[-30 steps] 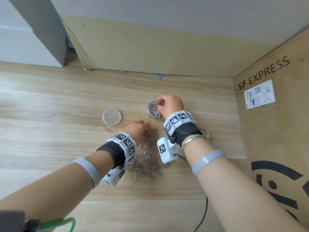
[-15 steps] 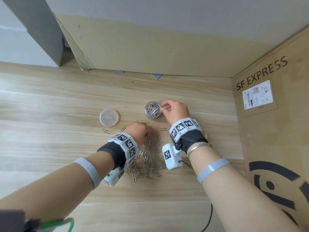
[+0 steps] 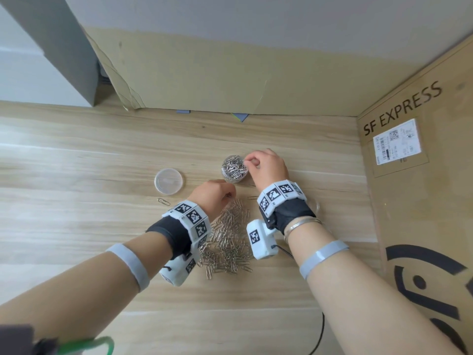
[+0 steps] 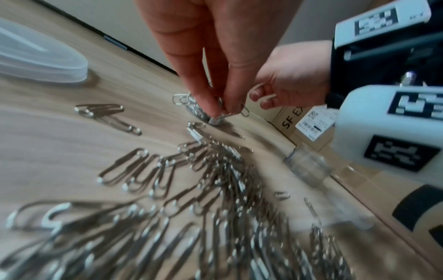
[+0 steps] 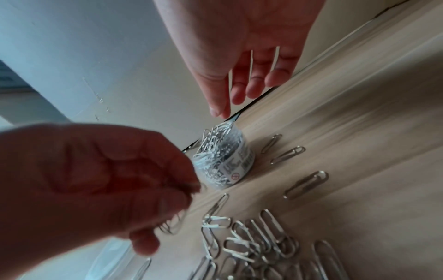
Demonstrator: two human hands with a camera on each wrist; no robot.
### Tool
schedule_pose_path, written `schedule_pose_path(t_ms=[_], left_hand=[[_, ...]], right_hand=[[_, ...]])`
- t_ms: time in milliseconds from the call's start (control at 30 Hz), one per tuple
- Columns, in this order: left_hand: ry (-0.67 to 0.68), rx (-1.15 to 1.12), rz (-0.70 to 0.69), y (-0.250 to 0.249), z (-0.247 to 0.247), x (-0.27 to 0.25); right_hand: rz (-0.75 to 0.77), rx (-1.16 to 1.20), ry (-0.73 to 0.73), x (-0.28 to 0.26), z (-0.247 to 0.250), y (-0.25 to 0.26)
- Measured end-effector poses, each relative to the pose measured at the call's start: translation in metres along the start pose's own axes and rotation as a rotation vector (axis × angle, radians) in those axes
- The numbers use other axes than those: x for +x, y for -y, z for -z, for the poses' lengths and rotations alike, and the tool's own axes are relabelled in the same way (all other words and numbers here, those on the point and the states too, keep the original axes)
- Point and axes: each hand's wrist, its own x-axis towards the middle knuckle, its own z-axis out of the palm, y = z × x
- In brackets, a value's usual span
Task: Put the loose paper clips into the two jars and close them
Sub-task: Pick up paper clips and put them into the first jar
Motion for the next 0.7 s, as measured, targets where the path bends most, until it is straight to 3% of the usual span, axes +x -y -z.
schedule_pose_path(t_ms=[300,700], left_hand=[[-0.207,-0.150,0.061,-0.008,0.035,0.043],[-0.090,-0.125,0.126,-0.015,0.031,0.060]], right_hand=[[-0.033,-0.063,0.000,-0.010,0.004,-0.020],[-0.038,-0.035,0.051,-0.017,0.006,-0.033]])
